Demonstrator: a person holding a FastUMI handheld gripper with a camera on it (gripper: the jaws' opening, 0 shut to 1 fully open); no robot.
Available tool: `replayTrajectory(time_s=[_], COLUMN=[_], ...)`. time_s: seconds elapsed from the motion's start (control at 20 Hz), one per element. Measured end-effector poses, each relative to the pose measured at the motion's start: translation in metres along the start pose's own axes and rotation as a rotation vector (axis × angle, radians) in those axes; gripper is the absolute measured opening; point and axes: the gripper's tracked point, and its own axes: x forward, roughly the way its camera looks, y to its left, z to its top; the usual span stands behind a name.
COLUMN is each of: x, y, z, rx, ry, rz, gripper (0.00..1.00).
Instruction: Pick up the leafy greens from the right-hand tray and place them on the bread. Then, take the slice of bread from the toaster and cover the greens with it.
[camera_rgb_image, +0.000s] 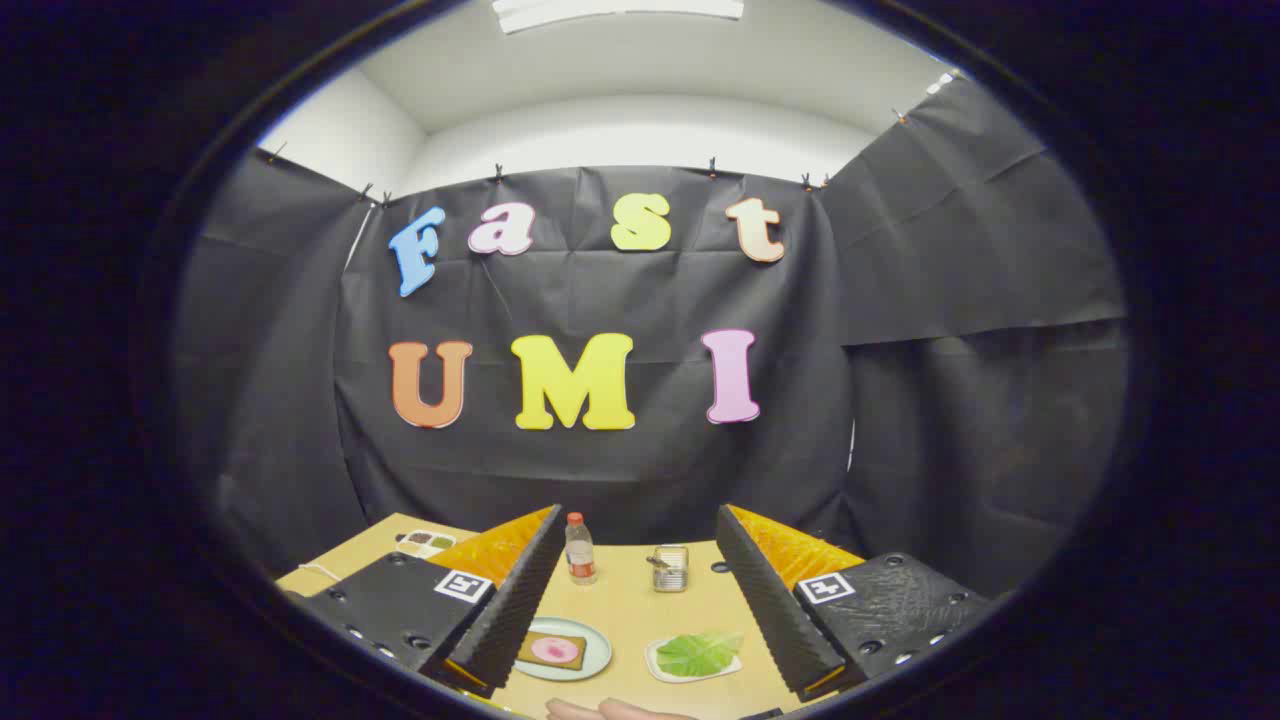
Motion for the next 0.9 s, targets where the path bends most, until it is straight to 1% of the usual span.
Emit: replayTrajectory(time_s=[0.1, 0.25, 0.5, 0.65, 0.75, 0.9], x=[-0.004, -0.009, -0.006, 0.006, 0.018, 0.042], y=[-0.001, -0.009, -0.024, -0.029, -0.037, -0.051], z=[-0.003, -0.001, 0.003, -0.003, -0.008, -0.032], rx=[-0.017, -0.007, -0.019, 0.002, 0.009, 0.005], ry=[0.03, 0.046, 0.043, 0.066, 0.083, 0.122], rz=[-0.017, -0.041, -0.031, 0.0, 0.006, 0.015], gripper=[0.95, 0.95, 0.95, 0.95, 0.95, 0.95])
